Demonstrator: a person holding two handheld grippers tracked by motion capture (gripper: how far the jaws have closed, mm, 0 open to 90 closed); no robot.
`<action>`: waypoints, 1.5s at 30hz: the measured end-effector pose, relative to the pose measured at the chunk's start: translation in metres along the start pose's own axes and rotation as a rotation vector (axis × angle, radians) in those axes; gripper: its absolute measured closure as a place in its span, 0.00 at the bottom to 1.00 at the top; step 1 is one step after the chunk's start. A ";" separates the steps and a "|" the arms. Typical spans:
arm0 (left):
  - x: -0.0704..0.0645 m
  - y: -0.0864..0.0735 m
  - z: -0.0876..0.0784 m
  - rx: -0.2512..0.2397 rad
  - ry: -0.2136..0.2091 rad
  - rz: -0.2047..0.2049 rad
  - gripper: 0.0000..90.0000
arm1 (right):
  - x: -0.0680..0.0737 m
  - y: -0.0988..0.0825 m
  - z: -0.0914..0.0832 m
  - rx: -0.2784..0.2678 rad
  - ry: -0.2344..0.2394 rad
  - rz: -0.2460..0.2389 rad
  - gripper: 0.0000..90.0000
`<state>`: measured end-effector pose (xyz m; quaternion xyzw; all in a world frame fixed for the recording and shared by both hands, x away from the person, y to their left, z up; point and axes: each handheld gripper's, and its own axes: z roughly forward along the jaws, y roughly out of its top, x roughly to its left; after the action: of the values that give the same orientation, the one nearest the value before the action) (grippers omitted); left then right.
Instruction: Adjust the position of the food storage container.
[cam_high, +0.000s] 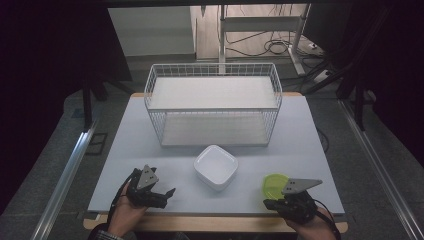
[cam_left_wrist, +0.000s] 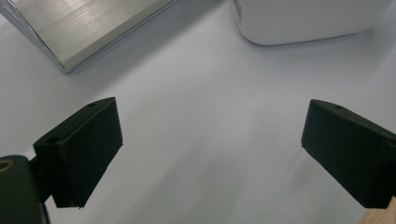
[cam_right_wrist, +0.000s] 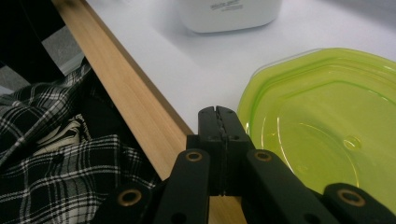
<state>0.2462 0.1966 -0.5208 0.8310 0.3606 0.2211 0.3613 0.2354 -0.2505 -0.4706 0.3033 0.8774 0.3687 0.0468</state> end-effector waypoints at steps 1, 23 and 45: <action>0.000 0.000 0.000 0.001 0.001 0.001 0.05 | -0.001 0.000 -0.001 0.000 -0.002 0.002 1.00; -0.002 0.000 0.001 0.008 0.002 0.008 0.05 | -0.039 -0.003 -0.008 0.021 -0.072 0.044 1.00; -0.001 0.001 0.002 -0.008 -0.024 -0.034 0.05 | -0.073 -0.003 -0.015 -0.022 -0.151 0.065 1.00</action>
<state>0.2471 0.1944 -0.5212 0.8258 0.3695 0.2063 0.3727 0.2883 -0.3024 -0.4726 0.3580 0.8571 0.3556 0.1040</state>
